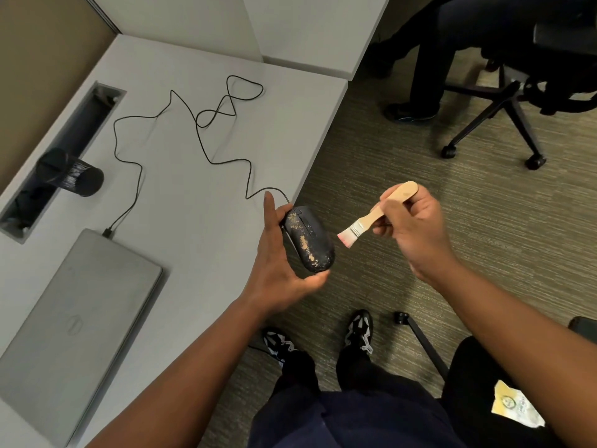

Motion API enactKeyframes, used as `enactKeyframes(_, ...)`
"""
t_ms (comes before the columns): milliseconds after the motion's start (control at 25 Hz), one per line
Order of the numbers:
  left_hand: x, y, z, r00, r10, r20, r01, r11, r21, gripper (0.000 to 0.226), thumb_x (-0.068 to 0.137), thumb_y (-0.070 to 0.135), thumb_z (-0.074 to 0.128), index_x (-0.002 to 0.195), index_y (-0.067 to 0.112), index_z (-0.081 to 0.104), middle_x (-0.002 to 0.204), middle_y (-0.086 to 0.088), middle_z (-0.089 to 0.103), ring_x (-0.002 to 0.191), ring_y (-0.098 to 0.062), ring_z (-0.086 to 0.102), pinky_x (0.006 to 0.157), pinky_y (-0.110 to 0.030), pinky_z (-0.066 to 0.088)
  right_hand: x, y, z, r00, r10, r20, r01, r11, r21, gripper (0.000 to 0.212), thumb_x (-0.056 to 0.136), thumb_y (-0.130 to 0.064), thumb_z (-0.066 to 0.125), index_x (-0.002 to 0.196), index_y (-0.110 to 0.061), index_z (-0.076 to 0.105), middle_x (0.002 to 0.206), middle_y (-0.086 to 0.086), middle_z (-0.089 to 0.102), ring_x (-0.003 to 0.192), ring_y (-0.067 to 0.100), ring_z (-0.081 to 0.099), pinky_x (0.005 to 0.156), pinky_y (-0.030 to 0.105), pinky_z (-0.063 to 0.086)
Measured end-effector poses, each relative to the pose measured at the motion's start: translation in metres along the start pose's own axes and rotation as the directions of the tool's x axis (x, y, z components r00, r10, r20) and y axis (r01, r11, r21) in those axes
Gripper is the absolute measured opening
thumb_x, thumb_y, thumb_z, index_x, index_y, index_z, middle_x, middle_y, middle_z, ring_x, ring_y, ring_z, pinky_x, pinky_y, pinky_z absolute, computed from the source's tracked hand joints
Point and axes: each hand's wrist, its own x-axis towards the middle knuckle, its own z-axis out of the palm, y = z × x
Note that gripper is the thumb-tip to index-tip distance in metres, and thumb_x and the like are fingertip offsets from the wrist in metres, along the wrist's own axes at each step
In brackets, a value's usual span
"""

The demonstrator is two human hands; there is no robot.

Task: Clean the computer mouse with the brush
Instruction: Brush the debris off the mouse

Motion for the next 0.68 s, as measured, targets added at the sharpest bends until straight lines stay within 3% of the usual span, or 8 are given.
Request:
enactKeyframes(80,0.000,0.001,-0.001,1.000,0.009,-0.006,-0.009,1.000,-0.007,0.158,0.068,0.030,0.100,0.158,0.041,-0.030,0.158,0.000,0.038,0.145,-0.012,0.044,0.117,-0.014,0.034,-0.004,0.006,0.000,0.987,-0.149,0.057,0.157,0.970,-0.187,0.004,0.092,-0.013,0.060,0.090,-0.012,0.064,0.079,0.019,0.065,0.061,0.027,0.057,0.053,0.039,0.049)
enactKeyframes(120,0.000,0.001,-0.001,1.000,0.012,-0.010,-0.013,1.000,-0.013,0.158,0.068,0.030,0.100,0.158,0.039,-0.030,0.157,-0.001,0.038,0.145,-0.013,0.045,0.116,-0.015,0.034,-0.006,0.007,0.002,0.977,-0.198,0.079,0.211,0.946,-0.246,0.005,0.091,-0.014,0.060,0.089,-0.011,0.064,0.074,0.012,0.062,0.058,0.019,0.052,0.051,0.033,0.044)
enactKeyframes(200,-0.001,0.002,-0.002,1.000,0.015,-0.022,-0.016,0.999,-0.033,0.158,0.068,0.029,0.100,0.159,0.038,-0.029,0.157,-0.003,0.039,0.144,-0.014,0.046,0.115,-0.015,0.036,-0.008,0.007,0.005,0.965,-0.246,0.090,0.261,0.934,-0.244,0.007,0.091,-0.012,0.060,0.088,-0.007,0.064,0.072,0.007,0.059,0.056,0.005,0.045,0.052,0.022,0.037)
enactKeyframes(320,-0.001,0.003,-0.001,0.999,0.028,-0.043,-0.030,0.998,-0.057,0.158,0.067,0.026,0.101,0.159,0.037,-0.027,0.155,-0.004,0.041,0.143,-0.016,0.048,0.114,-0.015,0.037,-0.007,0.004,0.007,0.959,-0.266,0.102,0.281,0.937,-0.206,0.009,0.089,-0.013,0.059,0.087,-0.006,0.063,0.077,0.015,0.062,0.059,0.015,0.049,0.054,0.030,0.041)
enactKeyframes(400,-0.001,0.005,-0.001,0.998,0.044,-0.048,-0.047,0.996,-0.070,0.157,0.067,0.023,0.101,0.159,0.035,-0.025,0.154,-0.005,0.043,0.141,-0.013,0.049,0.113,-0.014,0.037,-0.006,0.005,0.010,0.963,-0.207,0.175,0.250,0.928,-0.276,0.005,0.090,-0.009,0.061,0.088,-0.011,0.065,0.079,0.013,0.064,0.064,0.023,0.055,0.057,0.039,0.047)
enactKeyframes(520,0.000,0.010,0.000,0.998,0.053,-0.045,-0.057,0.994,-0.094,0.154,0.066,0.024,0.100,0.159,0.030,-0.023,0.152,-0.007,0.044,0.139,-0.010,0.050,0.111,-0.013,0.037,-0.009,0.009,0.016,0.952,-0.019,0.306,0.128,0.931,-0.342,0.013,0.095,-0.010,0.065,0.090,-0.021,0.071,0.081,-0.003,0.070,0.067,0.006,0.060,0.061,0.032,0.050)
enactKeyframes(600,0.000,0.014,0.000,0.998,0.050,-0.048,-0.055,0.992,-0.114,0.151,0.067,0.035,0.097,0.160,0.025,-0.022,0.152,-0.006,0.044,0.139,-0.010,0.050,0.111,-0.013,0.037,-0.010,0.012,0.019,0.946,0.041,0.323,0.066,0.947,-0.314,0.014,0.096,-0.014,0.066,0.093,-0.026,0.073,0.094,-0.002,0.076,0.087,0.011,0.072,0.080,0.038,0.060)
enactKeyframes(680,0.000,0.016,-0.001,0.998,0.041,-0.047,-0.046,0.991,-0.122,0.151,0.066,0.043,0.094,0.161,0.022,-0.021,0.152,-0.004,0.042,0.140,-0.010,0.049,0.111,-0.014,0.037,-0.011,0.012,0.020,0.949,0.061,0.309,0.028,0.961,-0.276,0.016,0.098,-0.012,0.065,0.097,-0.026,0.073,0.102,0.000,0.077,0.101,0.014,0.074,0.095,0.043,0.060)
